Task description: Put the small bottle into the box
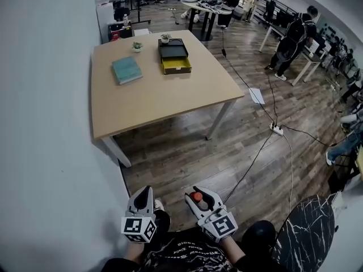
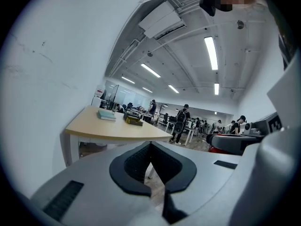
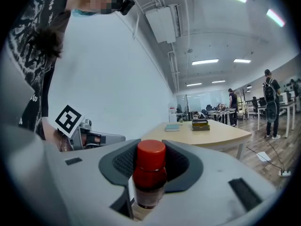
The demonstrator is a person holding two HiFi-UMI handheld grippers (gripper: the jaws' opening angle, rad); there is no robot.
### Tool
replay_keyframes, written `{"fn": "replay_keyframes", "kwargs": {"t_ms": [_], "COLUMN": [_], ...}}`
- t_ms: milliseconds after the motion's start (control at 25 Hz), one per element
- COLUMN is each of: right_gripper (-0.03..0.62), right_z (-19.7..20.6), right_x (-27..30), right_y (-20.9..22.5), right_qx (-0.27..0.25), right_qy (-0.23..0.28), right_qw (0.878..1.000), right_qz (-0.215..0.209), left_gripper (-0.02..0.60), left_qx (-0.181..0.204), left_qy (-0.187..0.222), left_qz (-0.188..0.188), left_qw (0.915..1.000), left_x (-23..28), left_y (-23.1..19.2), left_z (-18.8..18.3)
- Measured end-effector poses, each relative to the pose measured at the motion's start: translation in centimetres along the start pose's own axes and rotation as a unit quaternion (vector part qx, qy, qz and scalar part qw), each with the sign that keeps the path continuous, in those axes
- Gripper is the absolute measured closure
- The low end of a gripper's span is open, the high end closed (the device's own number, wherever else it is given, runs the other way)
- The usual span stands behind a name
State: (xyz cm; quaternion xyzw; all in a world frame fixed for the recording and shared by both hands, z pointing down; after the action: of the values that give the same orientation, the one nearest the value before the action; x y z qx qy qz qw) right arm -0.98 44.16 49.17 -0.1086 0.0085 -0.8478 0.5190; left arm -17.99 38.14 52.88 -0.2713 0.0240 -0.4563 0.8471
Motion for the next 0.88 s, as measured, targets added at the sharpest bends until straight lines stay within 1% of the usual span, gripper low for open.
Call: {"fn": "replay_keyframes", "kwargs": {"t_ms": [160, 240, 360, 560, 680, 880], "right_gripper": [0.451, 0.451, 0.451, 0.452, 0.451, 0.451], "right_z": [-0.7, -1.2, -1.4, -1.6, -1.6, -1.9], "right_x": [5.0, 7.3, 9.9, 13.7, 15.8, 17.7], "right_y": [1.4, 1.9, 2.4, 3.3, 3.8, 4.3], "right_qx": [0.007, 0.011, 0.003, 0.000, 0.006, 0.007], "right_qy": [-0.001, 0.001, 0.000, 0.003, 0.007, 0.007], "right_qw": [1.000, 1.000, 1.000, 1.000, 1.000, 1.000], "right_qz": [0.003, 0.005, 0.001, -0.001, 0.000, 0.000], "left_gripper": [0.578, 0.578, 0.578, 0.578, 0.577, 0.578], "left_qx": [-0.012, -0.017, -0.016, 0.009, 0.016, 0.014], "left_qy": [0.014, 0.021, 0.025, 0.024, 0.018, 0.014], "left_qz": [-0.015, -0.017, -0.006, 0.012, 0.007, -0.003], "left_qw": [0.9997, 0.9995, 0.9995, 0.9996, 0.9997, 0.9998], "left_x": [3.7, 5.5, 7.7, 10.4, 11.2, 12.1], "left_y": [-4.5, -6.0, -6.7, -7.7, -9.1, -10.7], "left_z": [-3.0, -4.5, -6.1, -7.7, -8.3, -9.0]}}
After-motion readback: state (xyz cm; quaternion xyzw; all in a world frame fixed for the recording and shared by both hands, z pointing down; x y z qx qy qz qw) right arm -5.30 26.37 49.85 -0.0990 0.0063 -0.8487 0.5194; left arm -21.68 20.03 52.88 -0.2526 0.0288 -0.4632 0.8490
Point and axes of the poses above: the fingertips, and each gripper's own axes: x forward along the fingers, y to its right, z out of its underside, the point moved 4 cm from there along -x, backward along the fingers, and after that the axes turned 12 degrees about -x, right-handed, at the moved point
